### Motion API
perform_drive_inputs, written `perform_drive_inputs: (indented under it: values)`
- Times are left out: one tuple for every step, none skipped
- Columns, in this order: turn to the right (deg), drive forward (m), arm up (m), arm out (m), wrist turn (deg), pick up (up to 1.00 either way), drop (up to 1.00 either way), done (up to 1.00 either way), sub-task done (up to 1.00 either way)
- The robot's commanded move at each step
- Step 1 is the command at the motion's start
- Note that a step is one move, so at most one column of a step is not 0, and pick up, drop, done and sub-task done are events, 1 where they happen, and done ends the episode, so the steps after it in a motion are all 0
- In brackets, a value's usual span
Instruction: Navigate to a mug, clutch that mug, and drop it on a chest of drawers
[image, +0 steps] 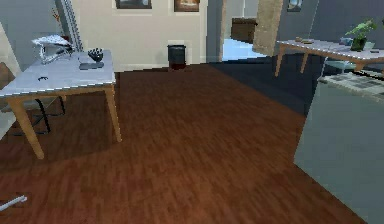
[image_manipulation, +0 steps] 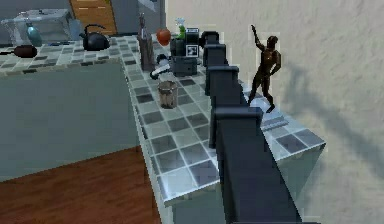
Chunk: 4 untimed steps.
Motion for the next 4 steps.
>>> perform_drive_inputs:
  values:
    - [0.0,0.0,-0.12,0.0,0.0,0.0,0.0,0.0,0.0]
    - [0.0,0.0,0.0,0.0,0.0,1.0,0.0,0.0,0.0]
    - [0.0,0.0,0.1,0.0,0.0,0.0,0.0,0.0,0.0]
    - [0.0,0.0,0.02,0.0,0.0,0.0,0.0,0.0,0.0]
